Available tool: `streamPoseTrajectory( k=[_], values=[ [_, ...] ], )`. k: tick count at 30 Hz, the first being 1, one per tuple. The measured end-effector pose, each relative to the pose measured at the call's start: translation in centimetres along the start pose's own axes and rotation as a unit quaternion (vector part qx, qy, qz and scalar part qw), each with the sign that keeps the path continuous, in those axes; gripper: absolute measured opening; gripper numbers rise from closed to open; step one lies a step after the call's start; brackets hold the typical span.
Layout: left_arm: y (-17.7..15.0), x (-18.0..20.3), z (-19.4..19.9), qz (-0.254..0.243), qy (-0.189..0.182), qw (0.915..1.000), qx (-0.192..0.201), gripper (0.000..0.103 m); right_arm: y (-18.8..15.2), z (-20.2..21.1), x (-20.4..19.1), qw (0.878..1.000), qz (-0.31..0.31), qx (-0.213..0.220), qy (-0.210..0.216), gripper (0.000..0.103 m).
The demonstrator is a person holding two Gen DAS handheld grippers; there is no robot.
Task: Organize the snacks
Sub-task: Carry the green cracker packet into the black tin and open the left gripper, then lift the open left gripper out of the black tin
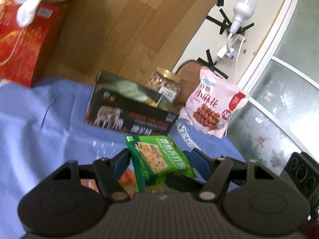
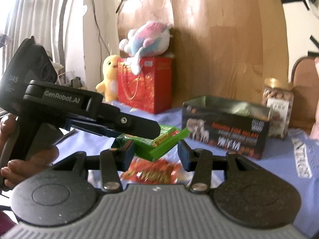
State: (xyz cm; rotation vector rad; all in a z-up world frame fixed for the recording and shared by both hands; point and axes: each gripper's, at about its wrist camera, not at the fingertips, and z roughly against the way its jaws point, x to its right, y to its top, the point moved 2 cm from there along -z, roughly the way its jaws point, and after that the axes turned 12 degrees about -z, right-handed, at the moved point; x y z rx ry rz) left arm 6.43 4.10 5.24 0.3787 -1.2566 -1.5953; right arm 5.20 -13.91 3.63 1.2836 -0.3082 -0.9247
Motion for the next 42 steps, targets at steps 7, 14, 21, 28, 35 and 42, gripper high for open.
streamPoseTrajectory(
  k=[7, 14, 21, 28, 35, 42],
  values=[
    [5.5, 0.4, -3.5, -0.040, 0.006, 0.9989, 0.025, 0.068, 4.1, -1.7, 3.0, 0.998, 0.006, 0.048, -0.025, 0.050],
    [9.6, -1.0, -10.6, -0.061, 0.033, 0.9974, 0.021, 0.070, 7.3, -5.8, 8.4, 0.996, -0.021, 0.057, -0.062, 0.052],
    [9.5, -3.6, -12.9, -0.040, 0.092, 0.9949, 0.012, 0.073, 7.2, -10.2, 10.9, 0.994, -0.043, 0.031, -0.100, 0.057],
    [5.5, 0.3, -7.4, -0.110, 0.100, 0.9883, 0.034, 0.088, 4.9, -5.2, 10.4, 0.992, -0.088, 0.032, -0.080, 0.057],
    [-0.6, 1.6, -2.2, -0.138, 0.158, 0.9778, 0.013, 0.092, 0.2, -2.0, 8.0, 0.989, -0.134, -0.024, -0.050, 0.057],
    [-4.6, 1.8, 0.9, -0.155, 0.261, 0.9519, 0.041, 0.087, -3.1, -2.0, 6.3, 0.985, -0.151, -0.044, -0.065, 0.057]
  ],
)
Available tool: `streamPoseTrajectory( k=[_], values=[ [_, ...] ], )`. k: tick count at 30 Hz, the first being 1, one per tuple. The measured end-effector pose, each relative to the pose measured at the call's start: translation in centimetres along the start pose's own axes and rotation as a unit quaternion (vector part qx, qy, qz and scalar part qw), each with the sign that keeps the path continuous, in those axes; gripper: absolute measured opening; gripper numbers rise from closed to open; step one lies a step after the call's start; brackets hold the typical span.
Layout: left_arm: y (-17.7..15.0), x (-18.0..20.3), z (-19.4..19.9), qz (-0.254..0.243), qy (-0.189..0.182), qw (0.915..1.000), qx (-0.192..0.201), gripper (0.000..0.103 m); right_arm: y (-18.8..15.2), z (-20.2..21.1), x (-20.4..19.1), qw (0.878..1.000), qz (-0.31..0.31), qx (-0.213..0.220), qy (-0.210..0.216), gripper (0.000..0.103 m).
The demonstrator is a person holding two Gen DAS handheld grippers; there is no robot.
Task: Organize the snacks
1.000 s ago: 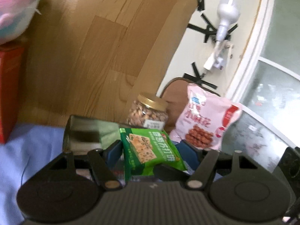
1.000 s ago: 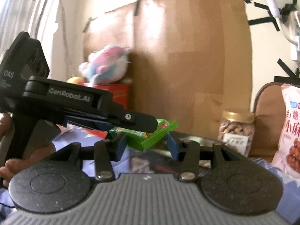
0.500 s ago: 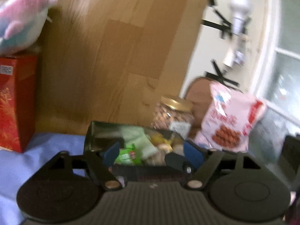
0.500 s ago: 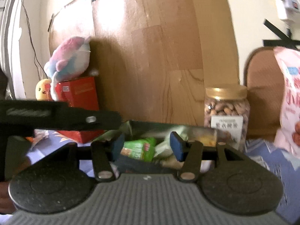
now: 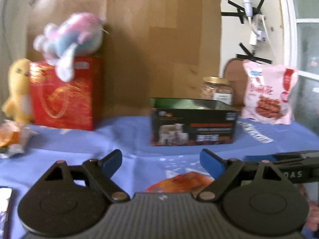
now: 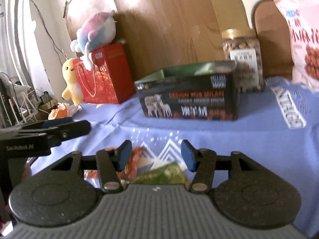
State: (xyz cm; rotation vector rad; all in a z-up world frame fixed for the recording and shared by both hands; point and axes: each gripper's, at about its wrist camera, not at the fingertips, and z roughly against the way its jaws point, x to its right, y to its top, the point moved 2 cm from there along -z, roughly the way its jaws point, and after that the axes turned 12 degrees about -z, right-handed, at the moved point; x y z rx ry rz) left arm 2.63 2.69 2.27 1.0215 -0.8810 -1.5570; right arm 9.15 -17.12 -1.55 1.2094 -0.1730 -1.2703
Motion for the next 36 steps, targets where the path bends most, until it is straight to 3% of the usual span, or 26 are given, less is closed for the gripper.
streamPoseTrajectory(
  k=[7, 22, 29, 36],
  values=[
    [-1.3, 1.6, 1.0, -0.037, 0.053, 0.9976, 0.024, 0.088, -0.4, 0.1, -0.8, 0.999, 0.029, 0.013, -0.021, 0.057],
    [-1.4, 2.4, 1.6, -0.062, 0.067, 0.9948, 0.045, 0.091, -0.5, -0.1, -0.3, 1.000, 0.015, 0.001, -0.014, 0.058],
    [-1.5, 2.3, 2.5, -0.056, 0.085, 0.9925, 0.068, 0.102, -0.5, -0.1, -0.3, 1.000, 0.015, 0.002, -0.014, 0.058],
    [-1.5, 2.3, 3.3, -0.055, 0.107, 0.9887, 0.089, 0.103, -0.5, -0.1, -0.2, 1.000, 0.015, 0.001, -0.013, 0.058]
  ],
)
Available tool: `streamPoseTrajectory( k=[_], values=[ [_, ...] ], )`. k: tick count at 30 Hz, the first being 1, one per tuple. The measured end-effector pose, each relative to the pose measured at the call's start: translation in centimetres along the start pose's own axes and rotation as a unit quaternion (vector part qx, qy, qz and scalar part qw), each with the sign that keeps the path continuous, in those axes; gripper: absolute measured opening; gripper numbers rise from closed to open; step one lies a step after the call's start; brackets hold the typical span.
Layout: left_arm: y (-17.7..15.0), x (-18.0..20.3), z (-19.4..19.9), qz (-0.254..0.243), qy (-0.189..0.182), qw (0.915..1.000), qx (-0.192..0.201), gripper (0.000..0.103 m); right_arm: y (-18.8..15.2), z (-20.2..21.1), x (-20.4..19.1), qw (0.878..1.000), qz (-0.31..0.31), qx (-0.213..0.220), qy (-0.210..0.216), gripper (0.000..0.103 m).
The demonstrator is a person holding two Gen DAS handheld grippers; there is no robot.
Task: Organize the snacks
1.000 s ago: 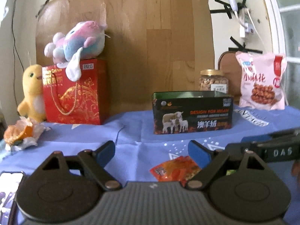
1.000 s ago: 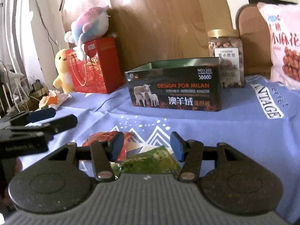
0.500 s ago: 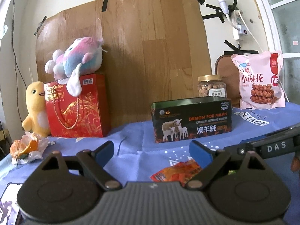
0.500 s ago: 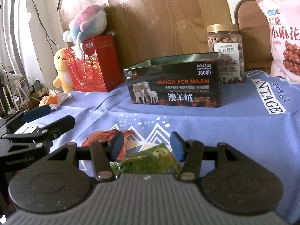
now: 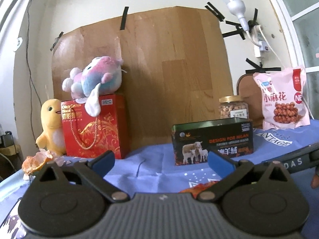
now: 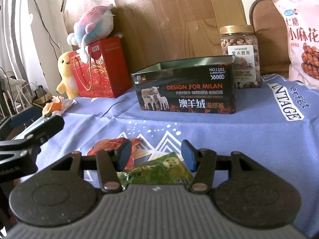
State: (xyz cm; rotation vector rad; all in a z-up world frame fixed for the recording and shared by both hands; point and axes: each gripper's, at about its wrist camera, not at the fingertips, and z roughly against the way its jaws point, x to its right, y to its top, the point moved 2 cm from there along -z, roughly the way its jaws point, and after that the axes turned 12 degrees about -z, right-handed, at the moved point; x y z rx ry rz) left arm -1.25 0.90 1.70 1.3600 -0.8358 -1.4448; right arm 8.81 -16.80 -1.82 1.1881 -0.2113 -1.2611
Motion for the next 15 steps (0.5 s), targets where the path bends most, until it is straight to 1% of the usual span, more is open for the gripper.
streamPoseTrajectory(
  k=[7, 15],
  values=[
    [0.04, -0.12, 0.64, 0.000, 0.019, 0.9997, 0.016, 0.103, -0.01, -0.01, 0.03, 1.000, 0.000, 0.000, 0.001, 0.058],
    [-0.07, -0.38, 0.51, 0.007, 0.017, 0.9998, 0.013, 0.103, -0.01, 0.01, 0.01, 1.000, 0.000, 0.000, 0.000, 0.058]
  ],
)
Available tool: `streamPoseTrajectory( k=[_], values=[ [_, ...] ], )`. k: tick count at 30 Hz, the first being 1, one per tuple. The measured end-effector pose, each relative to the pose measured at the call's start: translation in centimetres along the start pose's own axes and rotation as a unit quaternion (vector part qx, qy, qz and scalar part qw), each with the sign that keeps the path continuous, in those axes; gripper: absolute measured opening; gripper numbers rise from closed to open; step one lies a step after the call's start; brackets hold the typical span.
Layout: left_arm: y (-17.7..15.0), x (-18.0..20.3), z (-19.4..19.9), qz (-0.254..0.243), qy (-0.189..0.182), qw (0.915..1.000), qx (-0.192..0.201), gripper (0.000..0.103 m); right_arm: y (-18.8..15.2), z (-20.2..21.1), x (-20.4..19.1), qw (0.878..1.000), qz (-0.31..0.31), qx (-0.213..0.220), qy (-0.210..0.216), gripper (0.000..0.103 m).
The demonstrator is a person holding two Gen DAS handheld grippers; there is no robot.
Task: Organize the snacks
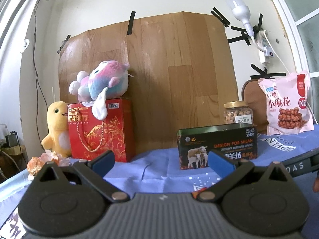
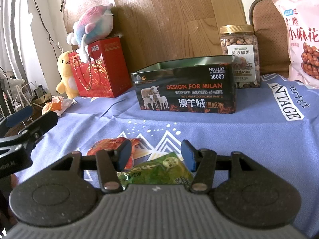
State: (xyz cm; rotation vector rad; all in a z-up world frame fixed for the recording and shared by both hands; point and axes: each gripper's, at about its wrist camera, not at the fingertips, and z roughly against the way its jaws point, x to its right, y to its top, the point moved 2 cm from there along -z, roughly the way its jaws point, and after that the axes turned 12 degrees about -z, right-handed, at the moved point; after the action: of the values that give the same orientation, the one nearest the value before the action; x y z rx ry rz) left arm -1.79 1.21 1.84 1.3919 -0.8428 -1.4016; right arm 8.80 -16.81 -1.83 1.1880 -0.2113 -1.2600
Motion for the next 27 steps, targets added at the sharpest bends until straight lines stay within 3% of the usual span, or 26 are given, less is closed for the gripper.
streamPoseTrajectory(
  k=[27],
  values=[
    [-0.03, -0.10, -0.21, -0.003, 0.005, 1.0000, -0.008, 0.103, -0.02, -0.04, 0.00, 1.000, 0.001, -0.001, 0.000, 0.058]
  ],
)
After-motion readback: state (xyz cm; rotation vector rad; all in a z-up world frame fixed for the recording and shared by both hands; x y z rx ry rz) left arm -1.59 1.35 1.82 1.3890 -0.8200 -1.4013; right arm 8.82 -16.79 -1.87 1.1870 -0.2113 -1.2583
